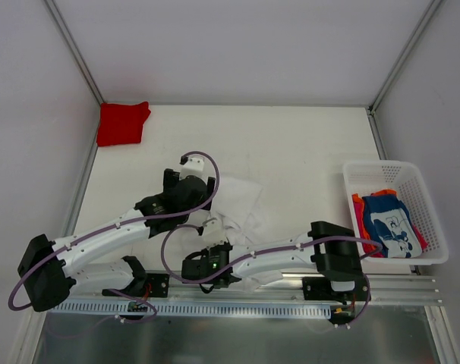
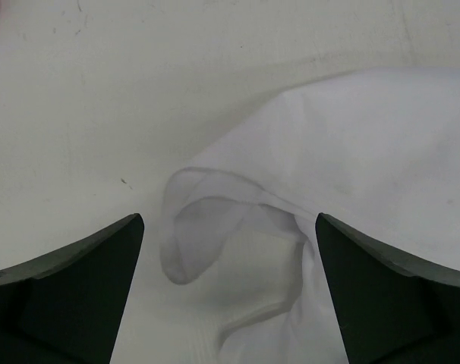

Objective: Fold and stack the t-shirts
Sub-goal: Flatten the tshirt out

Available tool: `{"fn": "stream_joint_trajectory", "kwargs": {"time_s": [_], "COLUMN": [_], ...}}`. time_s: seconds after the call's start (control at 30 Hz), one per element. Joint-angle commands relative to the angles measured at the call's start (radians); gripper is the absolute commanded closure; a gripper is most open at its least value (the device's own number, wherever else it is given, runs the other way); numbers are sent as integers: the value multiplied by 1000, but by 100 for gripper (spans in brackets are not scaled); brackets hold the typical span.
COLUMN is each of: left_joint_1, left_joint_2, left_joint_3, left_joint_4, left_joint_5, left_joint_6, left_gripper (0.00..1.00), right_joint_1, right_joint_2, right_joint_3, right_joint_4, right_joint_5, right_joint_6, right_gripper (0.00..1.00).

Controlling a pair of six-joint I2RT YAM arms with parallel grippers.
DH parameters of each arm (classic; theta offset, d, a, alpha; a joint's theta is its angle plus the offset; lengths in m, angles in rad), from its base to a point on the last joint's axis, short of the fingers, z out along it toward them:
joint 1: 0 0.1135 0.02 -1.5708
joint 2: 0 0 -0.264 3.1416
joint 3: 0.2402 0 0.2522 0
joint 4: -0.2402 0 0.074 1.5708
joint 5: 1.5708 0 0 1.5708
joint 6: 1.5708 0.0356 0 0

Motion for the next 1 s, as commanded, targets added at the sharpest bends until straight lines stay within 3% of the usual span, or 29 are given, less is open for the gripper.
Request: {"fn": "stream_joint_trajectory", "kwargs": {"time_s": [0.0, 0.17, 0.33, 0.47, 0.73, 0.97], "left_joint_1": [0, -16, -47, -50, -88, -93], "left_joint_2": [-51, -131, -185, -76, 208, 292], "left_joint_3": [3, 52, 145, 147, 53, 65], "left_joint_4": [26, 16, -4, 19, 288, 431], "left_joint_5": [-5, 18, 184, 297, 469, 587], "left_joint_6": [7, 39, 10, -11, -102, -163], "left_gripper": [1, 1, 1, 1, 1, 1], "right_joint_1": [-2, 9, 24, 49, 100, 104], "right_joint_2": [-144, -179, -233, -267, -322, -491], "right_joint_3": [-21, -38, -110, -161, -213, -360], "right_joint_4": [-108, -193, -259, -331, -500, -444], "right_joint_5": [93, 113, 118, 115, 104, 98], "right_joint_6": [43, 127, 205, 289, 481, 533], "right_gripper": [100, 100, 100, 100, 100, 99]}}
